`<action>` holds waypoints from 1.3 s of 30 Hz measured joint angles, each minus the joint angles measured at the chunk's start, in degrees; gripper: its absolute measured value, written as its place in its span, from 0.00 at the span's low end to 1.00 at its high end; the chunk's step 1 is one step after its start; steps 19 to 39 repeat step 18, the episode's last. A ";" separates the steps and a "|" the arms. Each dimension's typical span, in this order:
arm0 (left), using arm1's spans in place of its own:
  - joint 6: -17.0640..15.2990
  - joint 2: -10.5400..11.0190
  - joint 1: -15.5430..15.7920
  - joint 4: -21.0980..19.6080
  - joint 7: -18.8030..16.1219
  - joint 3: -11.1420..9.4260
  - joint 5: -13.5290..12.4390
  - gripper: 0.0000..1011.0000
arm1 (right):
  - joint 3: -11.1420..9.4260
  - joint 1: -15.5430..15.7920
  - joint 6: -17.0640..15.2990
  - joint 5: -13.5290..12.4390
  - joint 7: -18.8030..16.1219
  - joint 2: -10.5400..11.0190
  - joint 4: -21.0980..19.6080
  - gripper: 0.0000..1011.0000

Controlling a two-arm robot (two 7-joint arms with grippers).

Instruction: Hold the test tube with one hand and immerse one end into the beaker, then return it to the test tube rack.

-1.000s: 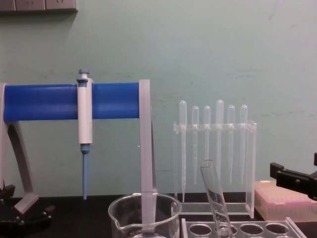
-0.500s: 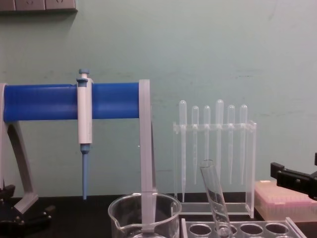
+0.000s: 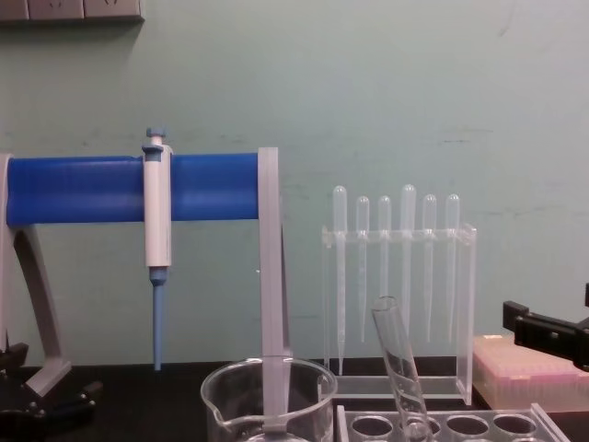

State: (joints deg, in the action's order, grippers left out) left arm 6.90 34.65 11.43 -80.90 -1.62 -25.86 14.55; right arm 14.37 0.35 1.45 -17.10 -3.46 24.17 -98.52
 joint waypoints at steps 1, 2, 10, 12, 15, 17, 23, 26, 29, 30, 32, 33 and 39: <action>0.00 0.00 0.00 0.00 0.00 0.00 0.00 0.99 | 0.00 0.00 0.00 0.00 0.00 0.00 0.00 0.99; 0.00 0.00 0.00 0.00 0.00 0.00 0.00 0.99 | 0.00 0.00 0.00 0.00 0.01 0.00 0.00 0.99; 0.00 0.00 0.00 0.00 0.00 0.00 0.00 0.99 | 0.00 0.00 0.01 0.00 0.03 0.00 0.00 0.99; 0.00 0.00 0.00 0.00 0.00 0.00 0.00 0.99 | 0.00 0.00 0.01 0.00 0.03 0.00 0.00 0.99; 0.00 0.00 0.00 0.00 0.00 0.00 0.00 0.99 | 0.00 0.00 0.01 0.00 0.03 0.00 0.00 0.99; 0.00 0.00 0.00 0.00 0.00 0.00 0.00 0.99 | 0.00 0.00 0.01 0.00 0.03 0.00 0.00 0.99; 0.00 0.00 0.00 0.00 0.00 0.00 0.00 0.99 | 0.00 0.00 0.01 0.00 0.03 0.00 0.00 0.99; 0.00 0.00 0.00 0.00 0.00 0.00 0.00 0.99 | 0.00 0.00 0.01 0.00 0.03 0.00 0.00 0.99; 0.00 0.00 0.00 0.00 0.00 0.00 0.00 0.99 | 0.00 0.00 0.01 0.00 0.03 0.00 0.00 0.99; 0.00 0.00 0.00 0.00 0.00 0.00 0.00 0.99 | 0.00 0.00 0.01 0.00 0.03 0.00 0.00 0.99; 0.00 0.00 0.00 0.00 0.00 0.00 0.00 0.99 | 0.00 0.00 0.01 0.00 0.03 0.00 0.00 0.99; 0.00 0.00 0.00 0.00 0.00 0.00 0.00 0.99 | 0.00 0.00 0.01 0.00 0.03 0.00 0.00 0.99; 0.00 0.00 0.00 0.00 0.00 0.00 0.00 0.99 | 0.00 0.00 0.01 0.00 0.03 0.00 0.00 0.99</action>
